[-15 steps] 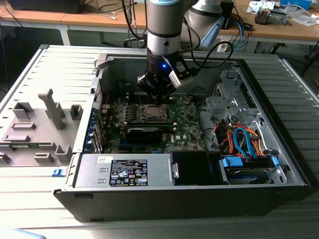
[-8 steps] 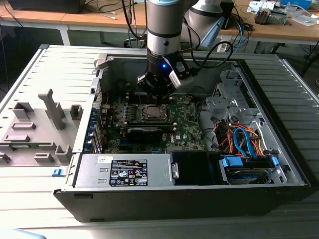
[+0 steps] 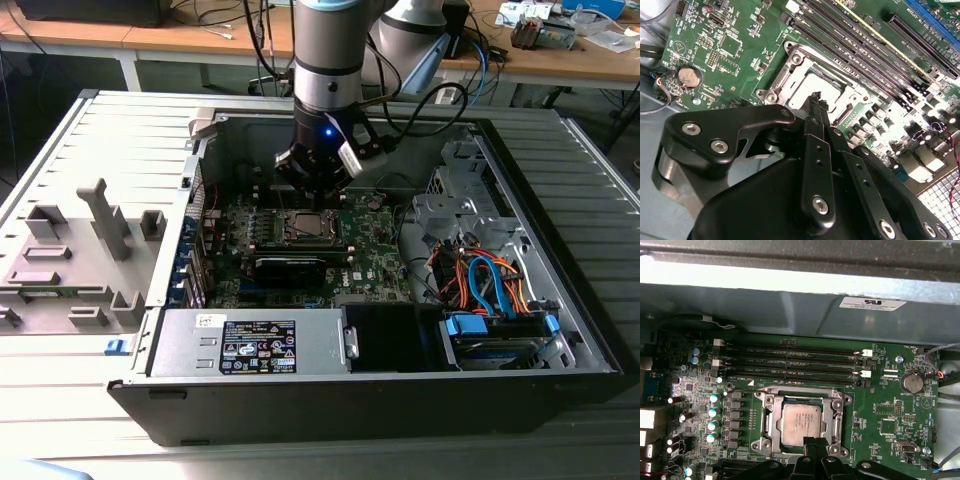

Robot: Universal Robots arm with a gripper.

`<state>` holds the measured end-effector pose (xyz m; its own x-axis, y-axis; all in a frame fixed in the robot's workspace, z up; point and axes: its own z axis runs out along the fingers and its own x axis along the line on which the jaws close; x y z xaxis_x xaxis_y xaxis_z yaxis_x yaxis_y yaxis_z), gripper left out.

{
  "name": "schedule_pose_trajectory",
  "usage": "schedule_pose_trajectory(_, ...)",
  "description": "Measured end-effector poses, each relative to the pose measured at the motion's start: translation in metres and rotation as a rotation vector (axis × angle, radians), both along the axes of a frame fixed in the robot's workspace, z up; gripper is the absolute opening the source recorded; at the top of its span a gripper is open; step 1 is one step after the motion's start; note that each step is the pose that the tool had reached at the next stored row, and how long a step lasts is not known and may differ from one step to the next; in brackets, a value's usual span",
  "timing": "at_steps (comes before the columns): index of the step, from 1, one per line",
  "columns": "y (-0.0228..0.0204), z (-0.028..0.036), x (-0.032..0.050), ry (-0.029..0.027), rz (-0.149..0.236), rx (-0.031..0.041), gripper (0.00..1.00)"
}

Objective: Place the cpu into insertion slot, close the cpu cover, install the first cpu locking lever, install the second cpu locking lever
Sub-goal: 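Install the first cpu locking lever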

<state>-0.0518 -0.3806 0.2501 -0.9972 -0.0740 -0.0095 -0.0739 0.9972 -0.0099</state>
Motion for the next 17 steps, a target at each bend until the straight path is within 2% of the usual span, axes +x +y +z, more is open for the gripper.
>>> schedule_pose_trajectory(2, 0.0000, 0.0002, -0.0037, 0.0000, 0.000, 0.0006, 0.11)
schedule_pose_trajectory(6, 0.0000, 0.0002, -0.0041, -0.0001, 0.000, 0.0006, 0.11)
schedule_pose_trajectory(8, 0.0000, 0.0002, -0.0087, 0.0000, 0.000, 0.0006, 0.11)
schedule_pose_trajectory(17, 0.0000, 0.0002, -0.0112, 0.0000, 0.000, 0.0006, 0.11)
